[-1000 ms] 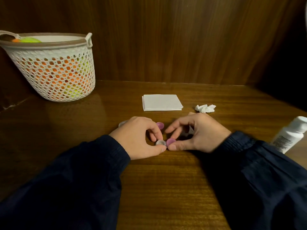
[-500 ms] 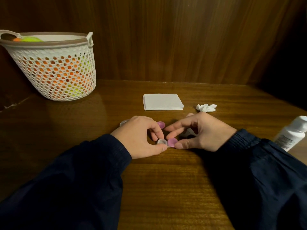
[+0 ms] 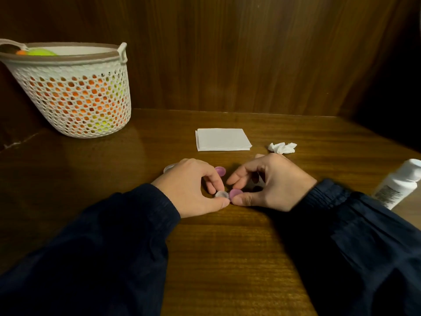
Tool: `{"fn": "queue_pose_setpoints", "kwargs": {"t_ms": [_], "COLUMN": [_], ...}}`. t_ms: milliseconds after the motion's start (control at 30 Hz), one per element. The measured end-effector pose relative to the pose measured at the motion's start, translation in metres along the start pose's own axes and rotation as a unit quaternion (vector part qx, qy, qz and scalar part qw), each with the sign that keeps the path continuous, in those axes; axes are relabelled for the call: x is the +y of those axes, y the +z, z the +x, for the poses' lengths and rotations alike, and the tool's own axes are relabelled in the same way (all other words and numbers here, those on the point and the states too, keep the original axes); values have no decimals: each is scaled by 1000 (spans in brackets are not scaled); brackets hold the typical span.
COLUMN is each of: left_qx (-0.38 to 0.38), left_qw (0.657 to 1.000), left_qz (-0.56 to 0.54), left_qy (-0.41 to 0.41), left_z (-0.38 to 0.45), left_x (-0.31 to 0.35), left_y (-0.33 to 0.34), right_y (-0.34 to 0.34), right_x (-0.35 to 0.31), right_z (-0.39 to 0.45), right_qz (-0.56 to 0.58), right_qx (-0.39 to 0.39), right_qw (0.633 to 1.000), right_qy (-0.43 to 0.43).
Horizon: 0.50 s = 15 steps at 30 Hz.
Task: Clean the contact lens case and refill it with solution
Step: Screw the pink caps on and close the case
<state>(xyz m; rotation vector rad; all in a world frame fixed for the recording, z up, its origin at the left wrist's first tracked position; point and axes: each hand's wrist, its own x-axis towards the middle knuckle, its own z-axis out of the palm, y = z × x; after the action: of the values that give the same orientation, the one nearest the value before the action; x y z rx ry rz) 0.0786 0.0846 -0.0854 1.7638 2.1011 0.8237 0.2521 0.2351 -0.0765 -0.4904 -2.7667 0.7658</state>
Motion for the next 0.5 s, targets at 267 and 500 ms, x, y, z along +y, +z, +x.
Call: {"fn": "queue_pose_setpoints", "kwargs": {"t_ms": [267, 500], "left_qx": [-1, -3], "left_qw": [1000, 1000], "left_qz": [-3, -6], "left_qy": [0, -3], "left_z": [1, 1], "left_x": [-1, -2], "left_y": [0, 0], "right_y": [-5, -3], "right_x": [1, 3], "right_z": [-4, -2], "right_qz": [51, 70], "right_qx": [-37, -44], "right_qw": [998, 997], "right_qy": [-3, 10]}}
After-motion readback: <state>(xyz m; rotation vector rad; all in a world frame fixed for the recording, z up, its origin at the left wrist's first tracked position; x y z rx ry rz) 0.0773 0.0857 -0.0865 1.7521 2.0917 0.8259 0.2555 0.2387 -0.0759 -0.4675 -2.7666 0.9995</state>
